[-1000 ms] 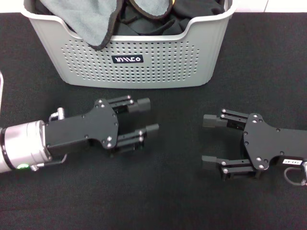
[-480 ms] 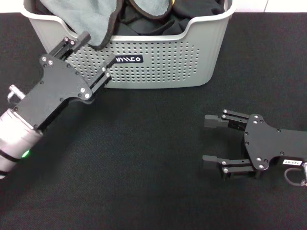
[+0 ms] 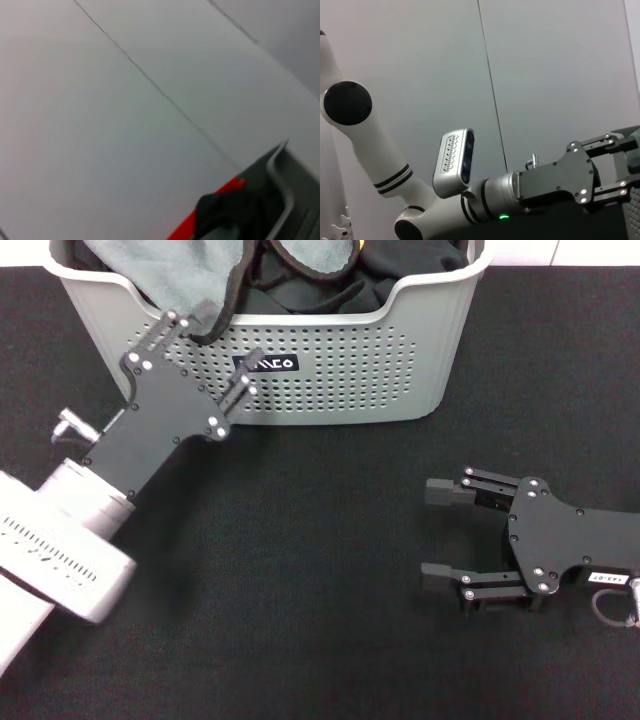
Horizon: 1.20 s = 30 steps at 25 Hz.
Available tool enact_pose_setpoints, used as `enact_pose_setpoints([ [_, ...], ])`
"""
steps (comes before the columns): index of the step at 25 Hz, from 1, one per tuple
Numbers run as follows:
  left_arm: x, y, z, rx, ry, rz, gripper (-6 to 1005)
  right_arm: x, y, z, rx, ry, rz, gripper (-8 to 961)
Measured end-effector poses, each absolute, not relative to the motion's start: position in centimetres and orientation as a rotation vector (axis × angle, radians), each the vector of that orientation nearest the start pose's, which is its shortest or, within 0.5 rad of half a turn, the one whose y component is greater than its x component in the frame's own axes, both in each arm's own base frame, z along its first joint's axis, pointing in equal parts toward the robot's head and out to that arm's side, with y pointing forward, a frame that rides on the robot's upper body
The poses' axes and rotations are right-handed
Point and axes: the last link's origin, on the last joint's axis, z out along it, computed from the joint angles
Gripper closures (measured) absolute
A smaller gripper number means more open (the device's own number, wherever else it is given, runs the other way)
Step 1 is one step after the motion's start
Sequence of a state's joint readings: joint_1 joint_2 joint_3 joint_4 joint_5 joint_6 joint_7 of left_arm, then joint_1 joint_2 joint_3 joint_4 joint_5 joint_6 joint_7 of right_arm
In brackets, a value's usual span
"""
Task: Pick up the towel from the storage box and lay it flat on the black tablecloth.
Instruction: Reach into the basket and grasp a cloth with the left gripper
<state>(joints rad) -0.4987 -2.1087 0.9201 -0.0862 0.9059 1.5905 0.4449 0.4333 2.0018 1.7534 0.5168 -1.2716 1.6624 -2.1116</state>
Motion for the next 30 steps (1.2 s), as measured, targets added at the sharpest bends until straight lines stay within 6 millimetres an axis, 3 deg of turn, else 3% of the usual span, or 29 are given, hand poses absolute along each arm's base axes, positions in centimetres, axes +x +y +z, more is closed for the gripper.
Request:
enact_pose_setpoints([
  [11, -27.83, 29.49, -3.55, -1.678, 0.544, -0.339, 521, 22.64, 27.89, -2.9, -2.851, 0.188, 1.15, 96],
  [30, -27.92, 29.77, -3.8, -1.688, 0.554, -0.308, 576, 22.63, 27.82, -2.97, -2.857, 0.187, 1.149, 97],
])
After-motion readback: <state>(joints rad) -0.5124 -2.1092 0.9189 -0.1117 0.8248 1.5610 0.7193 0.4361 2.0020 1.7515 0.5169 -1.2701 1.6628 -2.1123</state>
